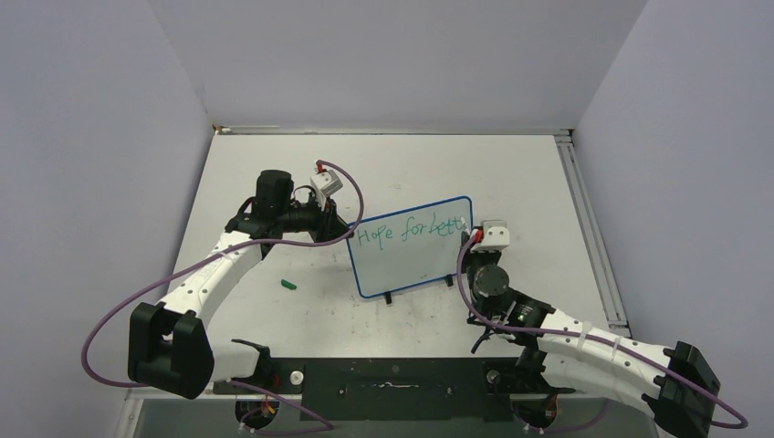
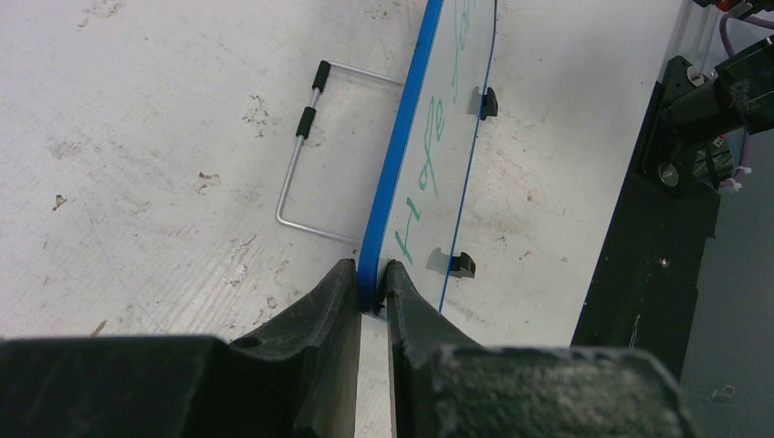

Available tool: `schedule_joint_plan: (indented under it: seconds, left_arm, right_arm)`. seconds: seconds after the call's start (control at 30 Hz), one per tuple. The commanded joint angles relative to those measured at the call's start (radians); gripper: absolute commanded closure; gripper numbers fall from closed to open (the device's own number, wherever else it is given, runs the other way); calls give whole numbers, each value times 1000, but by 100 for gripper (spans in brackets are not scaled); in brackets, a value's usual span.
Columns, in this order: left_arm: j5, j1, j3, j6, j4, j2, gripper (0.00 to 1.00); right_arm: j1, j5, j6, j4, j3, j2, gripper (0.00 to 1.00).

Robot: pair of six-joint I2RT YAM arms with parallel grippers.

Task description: Write a sentence on the whiteboard

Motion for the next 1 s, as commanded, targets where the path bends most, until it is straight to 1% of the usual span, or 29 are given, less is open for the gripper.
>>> schedule_joint_plan:
  seconds: [0.0,0.27,0.43,0.67,0.97]
  left_arm:
    - [-43,-3,13,37,-52,10,100]
    - [-42,-3,13,37,-51,9,100]
    - [-42,-3,13,37,-52,11,100]
    - [-44,-3,14,37,-52,11,100]
    - [-42,-3,13,37,-52,9,100]
  right_arm:
    - [-8,-28,-3,32,31,13,95]
    - [-7,-27,81,-84,26,-15,95]
    - [-7,-28,117,-124,17,-17,95]
    - [-7,37,123,-146,36,-2,95]
    - [-8,42,69,-93,30,-74,95]
